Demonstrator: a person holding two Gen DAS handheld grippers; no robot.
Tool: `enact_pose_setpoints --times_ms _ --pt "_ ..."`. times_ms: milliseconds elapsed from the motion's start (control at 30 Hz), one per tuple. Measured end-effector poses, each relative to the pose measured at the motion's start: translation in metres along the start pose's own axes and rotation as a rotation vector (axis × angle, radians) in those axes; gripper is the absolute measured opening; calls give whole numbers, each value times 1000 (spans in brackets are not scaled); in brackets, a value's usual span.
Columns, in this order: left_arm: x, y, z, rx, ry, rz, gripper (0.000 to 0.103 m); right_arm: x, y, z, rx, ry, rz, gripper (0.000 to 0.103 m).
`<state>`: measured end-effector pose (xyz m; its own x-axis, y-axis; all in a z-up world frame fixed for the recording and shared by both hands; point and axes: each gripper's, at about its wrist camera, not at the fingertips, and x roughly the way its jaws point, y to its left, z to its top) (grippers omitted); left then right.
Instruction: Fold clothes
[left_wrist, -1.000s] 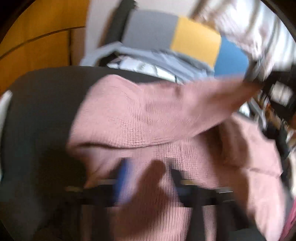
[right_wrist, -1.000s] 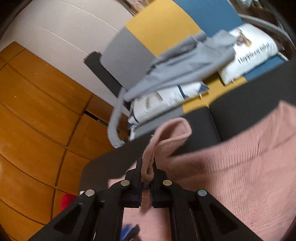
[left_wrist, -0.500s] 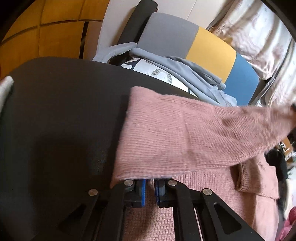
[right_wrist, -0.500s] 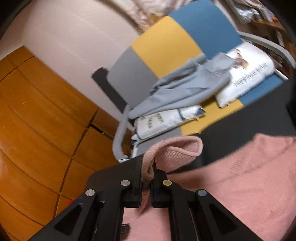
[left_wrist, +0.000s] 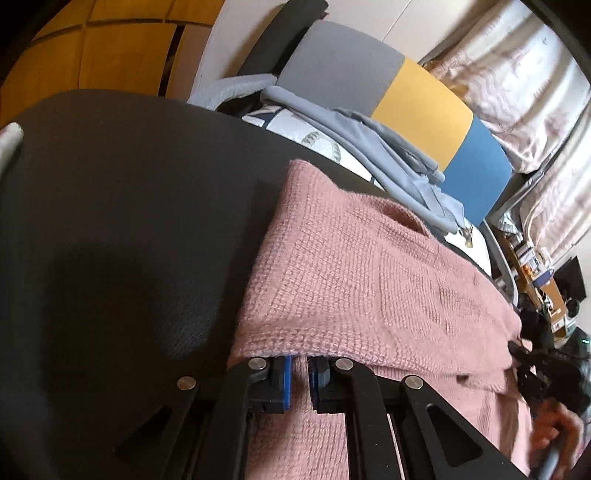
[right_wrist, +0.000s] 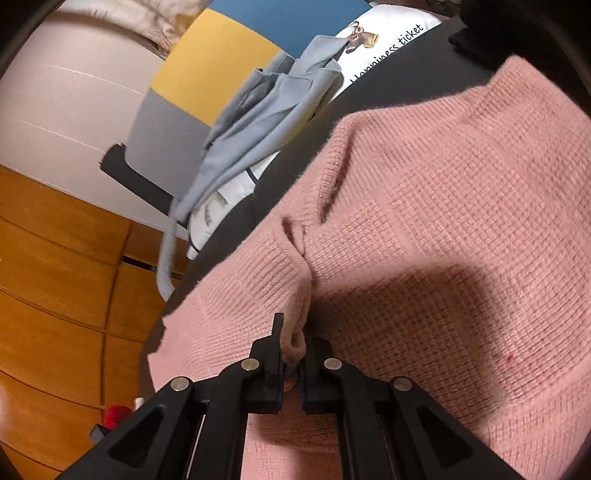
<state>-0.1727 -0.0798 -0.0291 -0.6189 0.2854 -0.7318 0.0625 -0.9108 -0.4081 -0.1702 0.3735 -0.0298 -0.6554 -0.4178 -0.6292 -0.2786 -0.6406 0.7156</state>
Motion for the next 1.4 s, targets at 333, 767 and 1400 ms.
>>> enact_pose_setpoints --times_ms 333,767,1400 --pt "-57 -6 -24 58 -60 72 24 1 -3 -6 -67 -27 3 2" --pt "30 -39 30 217 -69 379 37 -5 30 -1 -135 0 8 6" --pt "8 -44 29 193 -99 267 67 -5 111 -14 -529 -96 -109 20"
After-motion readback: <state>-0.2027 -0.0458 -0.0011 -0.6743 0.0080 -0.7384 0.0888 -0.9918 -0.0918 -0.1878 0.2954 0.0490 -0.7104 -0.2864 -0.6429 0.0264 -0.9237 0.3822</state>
